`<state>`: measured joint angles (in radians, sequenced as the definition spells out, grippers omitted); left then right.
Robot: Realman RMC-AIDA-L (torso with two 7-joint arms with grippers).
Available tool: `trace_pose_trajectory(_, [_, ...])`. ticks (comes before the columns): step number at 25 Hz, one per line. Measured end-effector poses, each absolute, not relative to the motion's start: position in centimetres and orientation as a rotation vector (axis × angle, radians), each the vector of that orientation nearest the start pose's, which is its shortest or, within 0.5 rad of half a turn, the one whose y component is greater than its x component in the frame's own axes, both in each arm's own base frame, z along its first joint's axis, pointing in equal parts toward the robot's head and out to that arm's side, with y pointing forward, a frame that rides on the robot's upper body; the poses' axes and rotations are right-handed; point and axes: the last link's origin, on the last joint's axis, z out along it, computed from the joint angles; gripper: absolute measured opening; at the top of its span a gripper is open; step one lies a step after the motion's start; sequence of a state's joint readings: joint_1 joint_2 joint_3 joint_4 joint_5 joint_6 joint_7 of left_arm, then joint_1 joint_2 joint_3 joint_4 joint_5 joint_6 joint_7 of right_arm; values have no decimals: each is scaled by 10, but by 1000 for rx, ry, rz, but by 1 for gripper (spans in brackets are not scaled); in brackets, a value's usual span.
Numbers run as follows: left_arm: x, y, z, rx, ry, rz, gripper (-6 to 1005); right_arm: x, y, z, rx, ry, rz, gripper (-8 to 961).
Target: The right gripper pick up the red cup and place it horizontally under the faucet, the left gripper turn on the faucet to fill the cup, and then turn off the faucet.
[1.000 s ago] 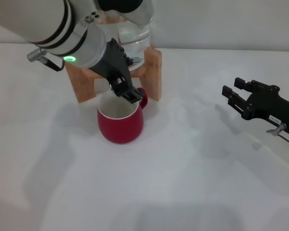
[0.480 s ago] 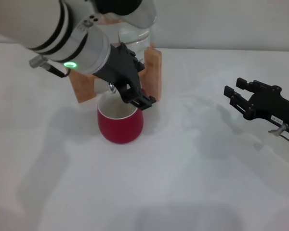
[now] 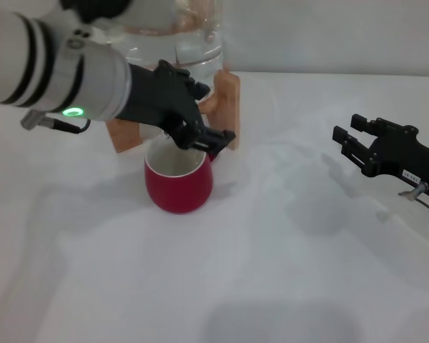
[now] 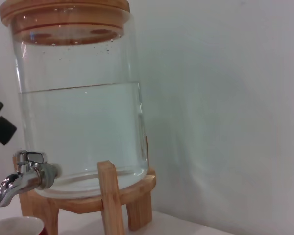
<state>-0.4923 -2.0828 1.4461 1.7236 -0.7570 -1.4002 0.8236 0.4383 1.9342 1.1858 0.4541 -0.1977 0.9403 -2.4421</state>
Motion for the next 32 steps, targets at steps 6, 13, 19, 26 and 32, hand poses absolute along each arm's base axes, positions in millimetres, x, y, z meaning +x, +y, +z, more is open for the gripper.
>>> trace_pose_trajectory(6, [-115, 342, 35, -2618, -405, -226, 691, 277, 357, -28, -2191, 533, 781, 393])
trace_pose_trajectory(13, [-149, 341, 39, -2547, -632, -524, 682, 276, 357, -28, -2191, 532, 781, 393])
trace_pose_trajectory(19, [-173, 340, 37, -2521, -715, -659, 675, 277, 357, -28, -2190, 534, 779, 394])
trace_pose_trajectory(26, [-194, 327, 26, -2510, -652, -802, 667, 278, 358, -25, -2176, 536, 783, 394])
trace_pose_trajectory(32, [-220, 317, 25, -2424, -741, -899, 671, 280, 358, -23, -2171, 537, 780, 394])
